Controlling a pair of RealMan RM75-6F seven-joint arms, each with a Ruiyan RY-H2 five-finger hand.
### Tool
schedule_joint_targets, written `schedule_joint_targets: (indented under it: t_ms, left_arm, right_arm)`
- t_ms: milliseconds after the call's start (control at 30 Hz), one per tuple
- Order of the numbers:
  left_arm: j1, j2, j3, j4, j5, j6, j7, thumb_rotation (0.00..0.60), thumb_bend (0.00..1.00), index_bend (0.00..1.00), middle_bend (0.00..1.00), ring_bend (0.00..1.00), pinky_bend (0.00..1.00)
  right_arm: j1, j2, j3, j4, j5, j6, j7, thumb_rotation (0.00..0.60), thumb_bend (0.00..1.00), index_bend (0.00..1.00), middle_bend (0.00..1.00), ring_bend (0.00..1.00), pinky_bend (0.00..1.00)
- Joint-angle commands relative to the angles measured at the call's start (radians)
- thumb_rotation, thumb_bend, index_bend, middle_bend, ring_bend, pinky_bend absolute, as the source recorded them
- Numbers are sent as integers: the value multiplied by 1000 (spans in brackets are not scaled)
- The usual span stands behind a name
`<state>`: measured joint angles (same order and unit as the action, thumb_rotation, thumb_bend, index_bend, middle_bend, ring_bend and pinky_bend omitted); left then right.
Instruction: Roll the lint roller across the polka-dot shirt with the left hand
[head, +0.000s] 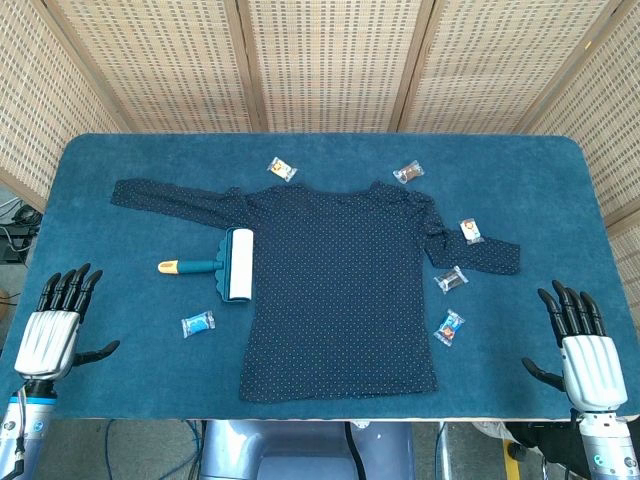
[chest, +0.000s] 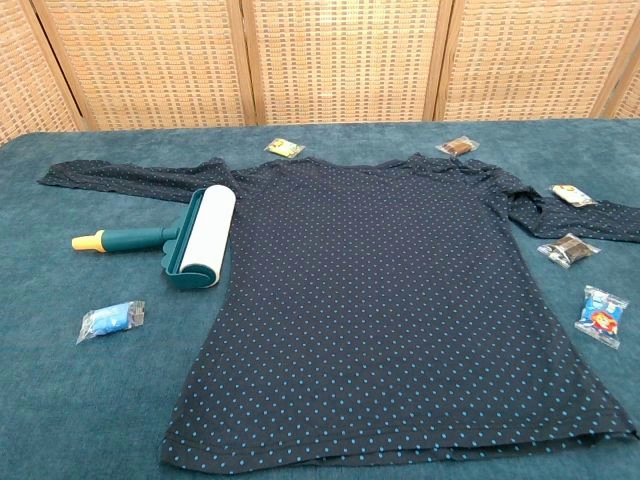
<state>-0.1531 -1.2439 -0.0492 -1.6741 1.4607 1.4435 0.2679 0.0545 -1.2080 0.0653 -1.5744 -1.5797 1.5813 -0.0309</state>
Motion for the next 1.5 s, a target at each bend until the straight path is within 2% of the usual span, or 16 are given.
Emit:
schedule_joint_targets:
  t_ms: [33,967,1233,1333,1367,1433,1500]
  left_arm:
    - [0,0,0,0,0,0,-1,600,0,0,0,0,0]
    - [-7,7,-2,-4,-15,-18,-11,600,0,0,0,0,0]
    - [-26,16,-22,-24,-32,-35,-1,600,0,0,0,0,15]
    - [-57,29,-44,-43,-59,-76,32,600,0,0,7,29,118]
    - [-68,31,-53,-45,-69,-87,46,600,1,0,55,95,197]
    - [-95,30,-74,-43,-91,-112,79,600,5,0,220,269,352]
    - [-125,24,-97,-37,-112,-140,100,600,8,0,451,463,506]
  right_arm:
    - [0,-1,0,1,0,-1,0,600,77,0,0,0,0]
    - [3,-3,1,10,6,-10,19,600,77,0,0,0,0]
    - [4,-1,4,9,18,-19,27,600,77,0,0,0,0]
    - [6,-2,4,11,21,-23,29,600,78,0,0,0,0]
    - [6,-2,4,12,21,-24,30,600,77,0,0,0,0]
    - [7,-3,4,14,22,-27,32,600,77,0,0,0,0]
    - [8,-4,4,15,24,-31,33,600,77,0,0,0,0]
